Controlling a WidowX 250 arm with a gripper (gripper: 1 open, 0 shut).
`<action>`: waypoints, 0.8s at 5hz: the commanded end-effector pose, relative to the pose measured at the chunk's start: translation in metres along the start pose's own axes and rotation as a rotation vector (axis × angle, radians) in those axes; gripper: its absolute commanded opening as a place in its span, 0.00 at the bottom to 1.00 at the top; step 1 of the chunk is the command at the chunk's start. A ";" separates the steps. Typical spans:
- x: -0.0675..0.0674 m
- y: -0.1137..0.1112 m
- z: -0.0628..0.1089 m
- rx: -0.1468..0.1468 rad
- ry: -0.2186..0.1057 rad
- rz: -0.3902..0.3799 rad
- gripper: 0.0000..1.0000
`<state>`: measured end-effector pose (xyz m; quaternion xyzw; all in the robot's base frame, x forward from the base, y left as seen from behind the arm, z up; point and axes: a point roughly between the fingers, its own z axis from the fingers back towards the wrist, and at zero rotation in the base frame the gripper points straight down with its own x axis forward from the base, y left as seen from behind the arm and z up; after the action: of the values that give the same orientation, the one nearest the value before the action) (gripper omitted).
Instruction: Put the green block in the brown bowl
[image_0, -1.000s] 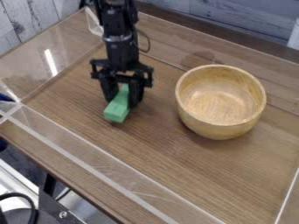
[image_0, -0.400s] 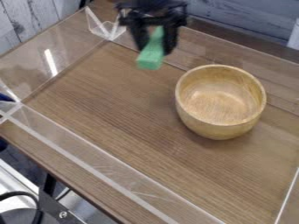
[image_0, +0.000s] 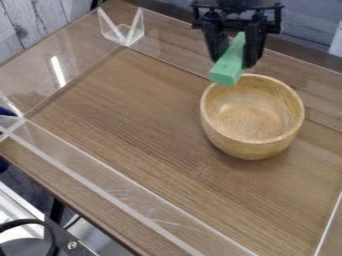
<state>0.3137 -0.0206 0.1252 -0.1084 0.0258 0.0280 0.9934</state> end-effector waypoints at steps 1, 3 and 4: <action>-0.003 -0.013 0.003 0.008 -0.026 -0.046 0.00; -0.005 -0.026 -0.030 0.027 0.020 -0.097 0.00; -0.006 -0.031 -0.047 0.044 0.031 -0.114 0.00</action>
<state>0.3012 -0.0596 0.0724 -0.0874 0.0621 -0.0304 0.9938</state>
